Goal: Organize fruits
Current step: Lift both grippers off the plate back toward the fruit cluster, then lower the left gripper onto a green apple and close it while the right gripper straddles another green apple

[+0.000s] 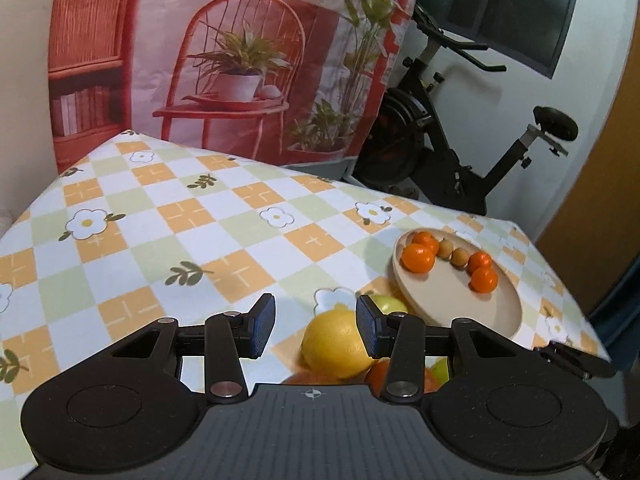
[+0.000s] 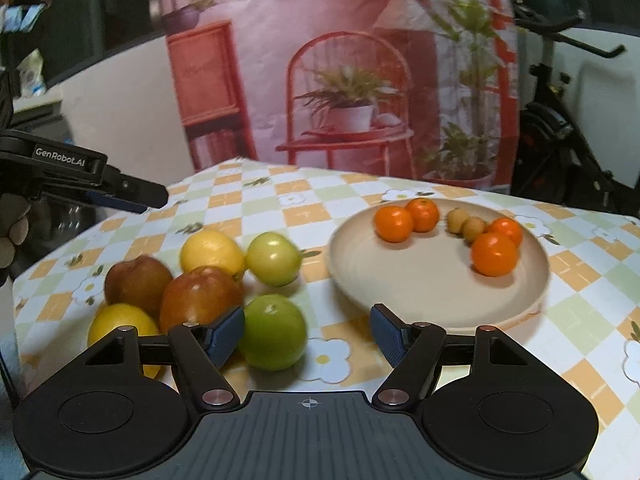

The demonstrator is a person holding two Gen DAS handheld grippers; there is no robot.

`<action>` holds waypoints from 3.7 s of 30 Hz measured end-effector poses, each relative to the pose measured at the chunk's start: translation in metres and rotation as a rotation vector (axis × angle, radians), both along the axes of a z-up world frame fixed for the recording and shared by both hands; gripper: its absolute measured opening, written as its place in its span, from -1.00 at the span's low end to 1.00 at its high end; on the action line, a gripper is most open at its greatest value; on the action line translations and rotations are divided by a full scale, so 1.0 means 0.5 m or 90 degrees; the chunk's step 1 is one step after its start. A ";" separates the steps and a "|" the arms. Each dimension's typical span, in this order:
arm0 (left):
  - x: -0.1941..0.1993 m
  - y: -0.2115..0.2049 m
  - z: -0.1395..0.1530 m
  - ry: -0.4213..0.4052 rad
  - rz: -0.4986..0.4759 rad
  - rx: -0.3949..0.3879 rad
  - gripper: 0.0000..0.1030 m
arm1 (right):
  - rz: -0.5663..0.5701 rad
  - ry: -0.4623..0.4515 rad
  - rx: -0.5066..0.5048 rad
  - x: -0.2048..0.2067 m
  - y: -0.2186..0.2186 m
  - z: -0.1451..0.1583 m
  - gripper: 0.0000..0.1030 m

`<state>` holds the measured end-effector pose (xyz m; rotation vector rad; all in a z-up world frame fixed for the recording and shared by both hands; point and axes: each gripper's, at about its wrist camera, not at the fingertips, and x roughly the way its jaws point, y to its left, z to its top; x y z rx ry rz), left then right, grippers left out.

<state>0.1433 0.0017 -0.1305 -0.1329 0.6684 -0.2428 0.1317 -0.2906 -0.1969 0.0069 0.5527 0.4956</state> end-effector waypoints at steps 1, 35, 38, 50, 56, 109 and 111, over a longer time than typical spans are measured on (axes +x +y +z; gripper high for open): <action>-0.004 0.000 -0.002 -0.002 0.001 0.008 -0.09 | 0.007 -0.001 -0.010 -0.001 0.006 0.000 0.27; -0.012 -0.003 -0.027 0.026 0.004 0.022 -0.09 | 0.086 0.018 0.024 0.003 -0.004 -0.023 -0.20; -0.014 -0.005 -0.028 0.029 0.006 0.025 -0.09 | 0.086 0.018 0.030 0.001 -0.008 -0.023 -0.21; -0.018 -0.016 -0.025 0.032 -0.002 0.036 -0.09 | 0.062 0.021 0.052 0.006 -0.028 -0.023 -0.21; -0.016 -0.017 -0.025 0.035 0.000 0.035 -0.09 | 0.062 0.022 0.050 0.007 -0.028 -0.024 -0.21; 0.183 -0.188 -0.081 0.149 -0.199 0.149 0.17 | 0.025 0.031 0.093 0.018 -0.051 -0.027 -0.21; 0.186 -0.186 -0.083 0.153 -0.199 0.151 0.23 | 0.025 0.031 0.093 0.018 -0.051 -0.027 -0.21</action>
